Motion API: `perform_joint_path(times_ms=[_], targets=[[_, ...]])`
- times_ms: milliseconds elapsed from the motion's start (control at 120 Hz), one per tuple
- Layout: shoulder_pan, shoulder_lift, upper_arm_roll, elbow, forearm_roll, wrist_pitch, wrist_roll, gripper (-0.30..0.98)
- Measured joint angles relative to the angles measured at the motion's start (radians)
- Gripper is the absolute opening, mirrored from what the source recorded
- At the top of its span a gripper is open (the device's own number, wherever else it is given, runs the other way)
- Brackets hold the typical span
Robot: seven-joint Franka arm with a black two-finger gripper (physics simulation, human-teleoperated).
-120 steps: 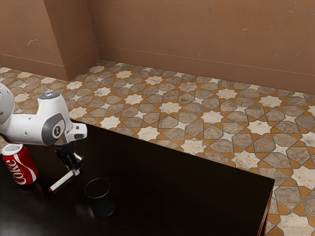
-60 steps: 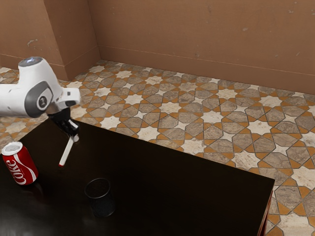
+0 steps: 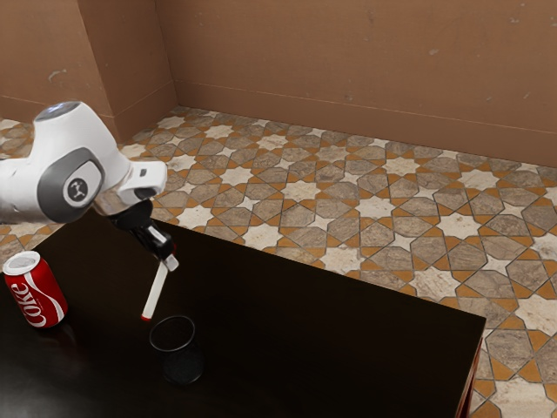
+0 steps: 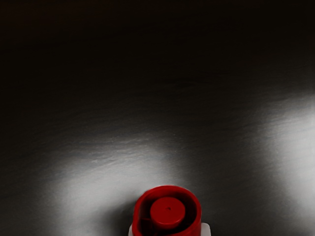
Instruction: Put the marker into the pen holder.
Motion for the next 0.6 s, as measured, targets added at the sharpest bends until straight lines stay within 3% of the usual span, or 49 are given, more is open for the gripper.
perform_joint_path(times_ms=[192,600], targets=[[-0.008,0.011,0.000,-0.028,-0.129,0.096,0.071,-0.10],[-0.019,-0.016,0.000,-0.096,-0.194,0.195,0.175,-0.10]])
